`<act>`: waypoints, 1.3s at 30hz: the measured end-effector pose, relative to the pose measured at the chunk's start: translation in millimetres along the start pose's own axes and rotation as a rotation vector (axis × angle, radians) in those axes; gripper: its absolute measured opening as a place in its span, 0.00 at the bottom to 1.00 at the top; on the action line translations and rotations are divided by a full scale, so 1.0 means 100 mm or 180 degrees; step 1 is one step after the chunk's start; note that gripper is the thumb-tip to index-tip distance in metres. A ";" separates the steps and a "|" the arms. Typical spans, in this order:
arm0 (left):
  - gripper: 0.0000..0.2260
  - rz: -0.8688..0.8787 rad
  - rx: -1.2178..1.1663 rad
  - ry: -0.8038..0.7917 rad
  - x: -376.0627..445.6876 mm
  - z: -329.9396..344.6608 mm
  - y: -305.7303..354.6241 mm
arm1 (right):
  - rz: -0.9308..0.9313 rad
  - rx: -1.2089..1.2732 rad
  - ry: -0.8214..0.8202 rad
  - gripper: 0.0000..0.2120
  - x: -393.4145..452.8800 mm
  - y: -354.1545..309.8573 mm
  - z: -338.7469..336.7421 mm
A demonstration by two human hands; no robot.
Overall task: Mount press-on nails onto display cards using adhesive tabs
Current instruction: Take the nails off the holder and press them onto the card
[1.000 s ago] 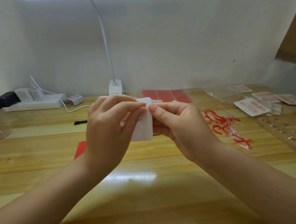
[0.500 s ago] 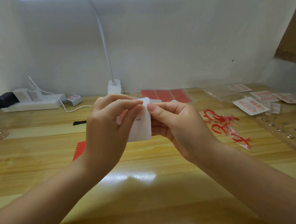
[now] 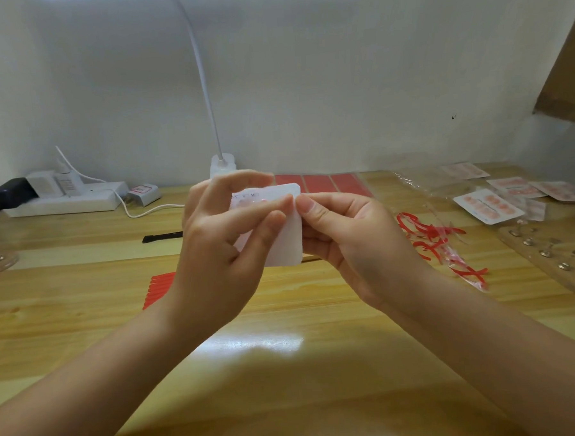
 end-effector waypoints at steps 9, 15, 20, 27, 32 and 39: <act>0.11 -0.1833 -0.1501 0.0104 0.00 0.04 -0.26 | -0.0071 0.0163 0.0242 0.06 0.07 -0.02 -0.11; 0.08 -0.1970 -0.1809 0.0130 -0.04 0.11 -0.34 | -0.0013 0.0130 0.0203 0.06 0.08 0.01 -0.14; 0.08 -0.1974 -0.1901 0.0087 -0.07 0.15 -0.33 | -0.0109 -0.0109 0.0319 0.13 0.07 0.01 -0.16; 0.09 -0.2144 -0.2024 0.0037 -0.12 0.22 -0.35 | -0.0125 -0.0153 0.0673 0.01 0.08 0.06 -0.23; 0.10 -0.2220 -0.1992 0.0092 -0.12 0.21 -0.40 | -0.0055 0.0117 0.0353 0.07 0.11 0.11 -0.21; 0.09 -0.2171 -0.1963 0.0078 -0.12 0.21 -0.40 | -0.0101 0.0175 0.0220 0.08 0.14 0.09 -0.24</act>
Point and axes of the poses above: each hand's wrist, its own x-axis towards the middle knuckle, its own z-axis out of the palm, y = z × x, the point moved 4 cm from there along x, towards the middle knuckle, and after that the axes turned 5 degrees about x, right-handed, at the moved point
